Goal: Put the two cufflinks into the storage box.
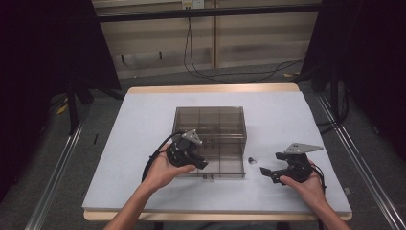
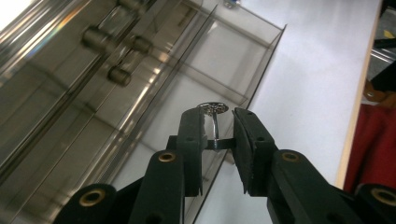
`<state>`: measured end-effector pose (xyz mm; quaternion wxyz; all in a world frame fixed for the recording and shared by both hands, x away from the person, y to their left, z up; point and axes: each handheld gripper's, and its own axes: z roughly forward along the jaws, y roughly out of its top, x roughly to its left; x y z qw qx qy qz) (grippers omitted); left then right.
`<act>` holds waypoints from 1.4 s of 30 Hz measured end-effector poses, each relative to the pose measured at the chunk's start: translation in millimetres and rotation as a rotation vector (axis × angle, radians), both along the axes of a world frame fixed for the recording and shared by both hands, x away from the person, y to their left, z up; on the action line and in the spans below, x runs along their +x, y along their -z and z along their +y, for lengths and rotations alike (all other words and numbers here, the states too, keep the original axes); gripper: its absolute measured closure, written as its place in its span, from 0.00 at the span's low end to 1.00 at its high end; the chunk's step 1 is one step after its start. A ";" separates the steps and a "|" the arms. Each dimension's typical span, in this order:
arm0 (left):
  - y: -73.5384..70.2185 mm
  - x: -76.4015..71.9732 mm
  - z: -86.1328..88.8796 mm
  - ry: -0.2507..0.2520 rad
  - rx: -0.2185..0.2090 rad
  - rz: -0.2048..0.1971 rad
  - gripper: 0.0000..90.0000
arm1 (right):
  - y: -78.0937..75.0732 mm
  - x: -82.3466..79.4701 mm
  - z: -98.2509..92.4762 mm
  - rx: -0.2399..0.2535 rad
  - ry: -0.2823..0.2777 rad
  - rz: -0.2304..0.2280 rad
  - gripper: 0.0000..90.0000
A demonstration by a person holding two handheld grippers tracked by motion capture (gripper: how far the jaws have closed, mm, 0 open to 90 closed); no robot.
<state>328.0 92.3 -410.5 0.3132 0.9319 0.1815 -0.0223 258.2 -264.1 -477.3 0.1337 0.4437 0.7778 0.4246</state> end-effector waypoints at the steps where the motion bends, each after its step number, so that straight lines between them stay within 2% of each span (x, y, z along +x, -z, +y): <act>1: -0.8 0.9 -2.3 0.013 0.016 -0.005 0.82 | 0.0 0.0 0.1 0.000 -0.001 0.001 0.10; 5: -1.5 4.7 -7.7 0.012 0.027 -0.001 0.82 | 0.0 -0.1 0.5 0.001 -0.003 -0.004 0.10; 7: -2.2 7.4 -10.3 0.024 0.045 0.003 0.82 | -0.1 -0.3 0.2 0.002 -0.002 -0.002 0.10; 12: -0.6 11.6 -14.0 0.014 0.066 0.009 0.82 | 0.2 0.0 0.4 0.002 -0.006 -0.001 0.10; 13: 0.4 13.5 -14.3 0.027 0.076 0.008 0.82 | 0.1 -0.1 0.5 0.002 -0.006 0.000 0.10; 18: 7.3 16.8 -17.5 0.020 0.098 0.040 0.82 | 0.2 -0.1 0.4 0.002 -0.004 0.003 0.10; 19: 7.4 17.7 -17.6 0.024 0.114 0.036 0.82 | 0.4 0.0 0.4 0.001 -0.005 0.001 0.10; 22: 10.2 18.7 -18.4 0.014 0.117 0.039 0.82 | 0.4 -0.1 0.6 0.001 -0.004 0.004 0.10; 23: 10.7 19.6 -18.0 0.019 0.131 0.037 0.82 | 0.4 -0.1 0.7 0.002 -0.001 0.006 0.10; 24: 12.2 19.2 -18.2 0.017 0.119 0.040 0.82 | 0.4 0.1 0.5 0.000 -0.002 0.006 0.10; 28: 17.3 19.2 -20.2 0.037 0.158 0.047 0.82 | 0.3 -0.2 0.8 0.000 -0.005 0.004 0.10; 30: 19.5 18.6 -22.5 0.027 0.157 0.050 0.82 | 0.3 -0.4 0.8 -0.001 -0.007 0.005 0.10; 32: 20.3 19.6 -23.2 0.043 0.172 0.053 0.82 | 0.2 -0.6 0.8 0.001 -0.008 0.005 0.10; 35: 22.6 21.1 -22.8 0.026 0.177 0.048 0.82 | 0.5 -0.2 0.8 -0.002 -0.009 0.007 0.10; 36: 23.8 21.0 -22.2 0.023 0.178 0.061 0.82 | 0.7 -0.1 1.0 -0.002 -0.011 0.008 0.10; 42: 30.2 22.7 -23.4 0.029 0.199 0.071 0.82 | 0.8 -0.3 1.5 -0.005 -0.013 0.007 0.10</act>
